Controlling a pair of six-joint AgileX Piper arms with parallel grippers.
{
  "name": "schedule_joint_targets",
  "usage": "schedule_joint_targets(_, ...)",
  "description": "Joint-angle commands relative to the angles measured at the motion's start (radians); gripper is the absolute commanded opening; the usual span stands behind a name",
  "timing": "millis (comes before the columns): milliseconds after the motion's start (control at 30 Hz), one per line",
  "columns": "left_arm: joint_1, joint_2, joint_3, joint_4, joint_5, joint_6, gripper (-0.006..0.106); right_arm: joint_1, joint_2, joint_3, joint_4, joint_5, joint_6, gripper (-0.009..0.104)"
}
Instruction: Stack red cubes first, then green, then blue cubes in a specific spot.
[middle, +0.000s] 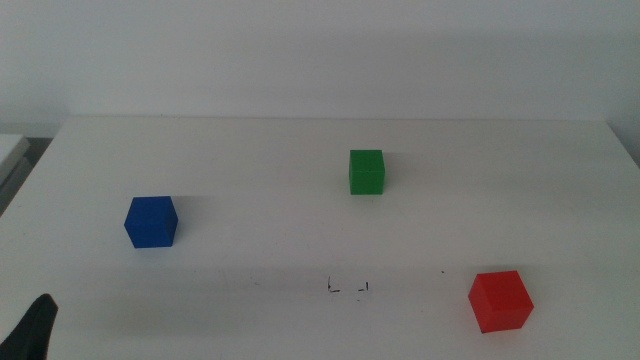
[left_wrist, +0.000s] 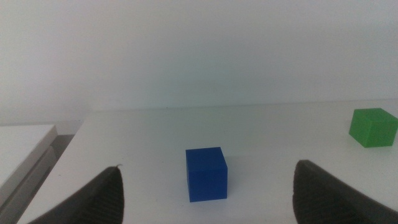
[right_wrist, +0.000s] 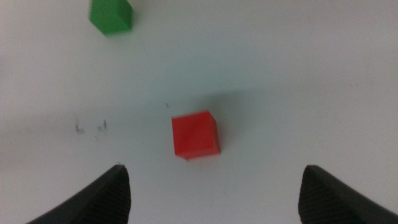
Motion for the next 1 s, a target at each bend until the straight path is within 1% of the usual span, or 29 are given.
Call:
schedule_joint_targets(0,0.003,-0.003,-0.001,-0.003,-0.01,0.001,0.091,0.024,0.053,-0.059,-0.032,0.065,0.0,0.077)
schedule_joint_targets(133,0.003,-0.003,-0.001,-0.003,-0.01,0.001,0.091,0.13,0.134,-0.142,-0.074,0.087,0.007,0.077)
schedule_joint_targets(300,0.003,-0.003,-0.001,-0.003,-0.01,0.001,0.091,0.324,0.239,-0.214,-0.19,0.087,0.007,0.077)
schedule_joint_targets(367,0.003,-0.003,-0.001,-0.003,-0.01,0.001,0.091,0.374,0.274,-0.221,-0.214,0.087,0.009,0.077)
schedule_joint_targets(467,0.003,-0.003,-0.001,-0.003,-0.01,0.001,0.091,0.417,0.339,-0.225,-0.221,0.087,0.049,0.077)
schedule_joint_targets(533,0.003,-0.003,-0.001,-0.003,-0.01,0.001,0.091,0.425,0.381,-0.225,-0.24,0.087,0.084,0.077)
schedule_joint_targets(633,0.003,-0.003,-0.001,-0.003,-0.01,0.001,0.091,0.443,0.445,-0.222,-0.311,0.087,0.189,0.077)
schedule_joint_targets(667,0.003,-0.003,-0.001,-0.003,-0.01,0.001,0.091,0.45,0.462,-0.216,-0.332,0.087,0.212,0.079)
schedule_joint_targets(733,0.003,-0.003,-0.001,-0.003,-0.01,0.001,0.091,0.456,0.488,-0.193,-0.334,0.087,0.237,0.085)
schedule_joint_targets(800,0.003,-0.003,-0.001,-0.003,-0.01,0.001,0.091,0.456,0.515,-0.162,-0.314,0.041,0.255,0.093)
schedule_joint_targets(867,0.003,-0.003,-0.001,-0.003,-0.01,0.001,0.091,0.456,0.539,-0.132,-0.298,0.012,0.263,0.093)
schedule_joint_targets(967,0.003,-0.003,-0.001,-0.003,-0.01,0.001,0.091,0.452,0.571,-0.096,-0.305,-0.05,0.31,0.093)
